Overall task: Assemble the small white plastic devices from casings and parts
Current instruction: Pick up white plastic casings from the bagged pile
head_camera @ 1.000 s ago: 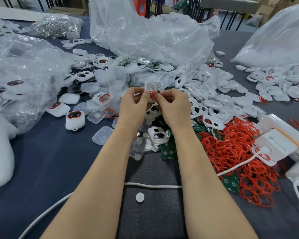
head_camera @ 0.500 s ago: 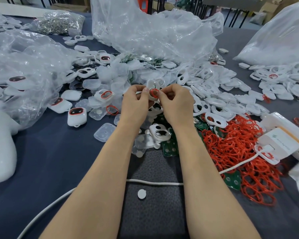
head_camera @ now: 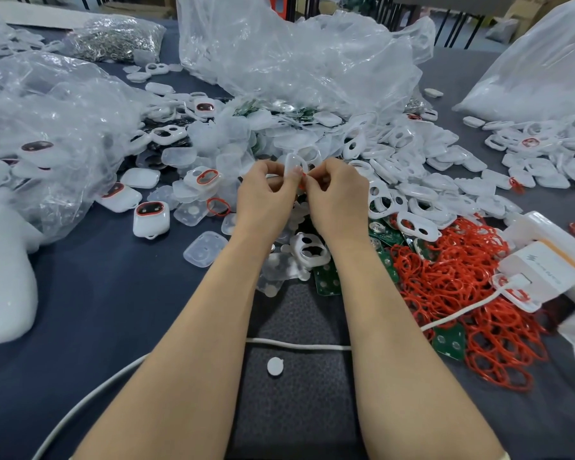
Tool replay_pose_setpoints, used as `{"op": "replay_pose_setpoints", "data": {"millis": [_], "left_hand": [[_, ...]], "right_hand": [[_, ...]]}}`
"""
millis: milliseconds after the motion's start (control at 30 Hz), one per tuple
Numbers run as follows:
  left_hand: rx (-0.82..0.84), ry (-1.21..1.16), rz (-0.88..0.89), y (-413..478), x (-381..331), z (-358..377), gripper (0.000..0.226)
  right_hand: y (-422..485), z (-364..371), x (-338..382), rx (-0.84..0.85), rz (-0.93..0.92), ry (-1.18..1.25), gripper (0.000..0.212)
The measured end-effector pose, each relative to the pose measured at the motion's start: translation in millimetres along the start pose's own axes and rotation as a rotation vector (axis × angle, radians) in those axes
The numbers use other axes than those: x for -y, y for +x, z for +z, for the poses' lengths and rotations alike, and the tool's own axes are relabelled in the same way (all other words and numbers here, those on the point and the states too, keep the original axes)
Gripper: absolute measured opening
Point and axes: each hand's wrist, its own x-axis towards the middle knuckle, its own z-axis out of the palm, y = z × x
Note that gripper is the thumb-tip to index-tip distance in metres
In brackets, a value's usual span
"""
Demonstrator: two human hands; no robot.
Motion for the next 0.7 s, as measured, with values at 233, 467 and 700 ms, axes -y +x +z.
{"op": "replay_pose_setpoints", "data": {"millis": [233,467,700], "left_hand": [[-0.025,-0.009,0.017,5,2,-3,0.004],[0.095,-0.501,-0.14,3,-5,-9,0.008],[0.206,-0.758,-0.269,3,-11,-18,0.007]], "right_hand": [[-4,3,5,-0.005,-0.048,-0.035,0.014],[3,-6,-4,0.115,0.32,0.543,0.01],[7,-13,-3,0.372,0.516,1.048,0.017]]}}
